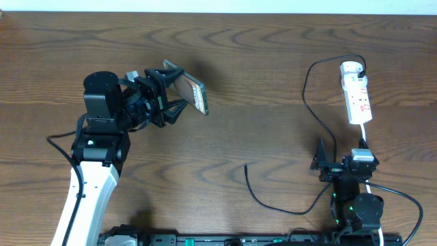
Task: Plug charger to phone and switch on socket
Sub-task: 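Lift the phone with the left gripper and tilt it upright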
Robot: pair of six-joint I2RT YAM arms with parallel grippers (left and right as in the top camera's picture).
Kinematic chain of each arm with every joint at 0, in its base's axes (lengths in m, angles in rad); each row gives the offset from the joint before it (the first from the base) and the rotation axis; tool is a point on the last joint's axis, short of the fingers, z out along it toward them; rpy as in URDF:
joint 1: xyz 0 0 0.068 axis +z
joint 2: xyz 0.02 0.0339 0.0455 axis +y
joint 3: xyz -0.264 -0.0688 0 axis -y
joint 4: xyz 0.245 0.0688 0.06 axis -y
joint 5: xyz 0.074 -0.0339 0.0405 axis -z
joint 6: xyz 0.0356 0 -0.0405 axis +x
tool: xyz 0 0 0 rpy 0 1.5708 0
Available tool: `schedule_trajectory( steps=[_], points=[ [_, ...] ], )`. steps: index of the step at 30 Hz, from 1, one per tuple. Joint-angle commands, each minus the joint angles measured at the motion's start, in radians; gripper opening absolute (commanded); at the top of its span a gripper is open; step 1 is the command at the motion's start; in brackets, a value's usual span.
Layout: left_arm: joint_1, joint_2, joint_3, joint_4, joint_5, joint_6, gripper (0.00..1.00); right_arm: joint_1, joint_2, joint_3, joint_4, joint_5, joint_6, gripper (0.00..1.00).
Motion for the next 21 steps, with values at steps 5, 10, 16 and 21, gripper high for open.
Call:
schedule_trajectory(
  steps=[5, 10, 16, 21],
  points=[
    [0.004, -0.014, 0.046, 0.015, 0.034, -0.416, 0.07, 0.018, -0.006, -0.001, -0.004, 0.008, 0.013, 0.99],
    [0.011, -0.014, 0.046, 0.076, 0.003, -0.417, 0.07, 0.018, -0.006, -0.001, -0.004, 0.008, 0.013, 0.99],
    [0.031, -0.014, 0.046, 0.115, 0.004, -0.417, 0.07, 0.018, -0.006, -0.001, -0.004, 0.008, 0.013, 0.99],
    [0.037, -0.014, 0.046, 0.115, 0.003, -0.417, 0.07, 0.018, -0.006, -0.001, -0.004, 0.008, 0.013, 0.99]
  ],
)
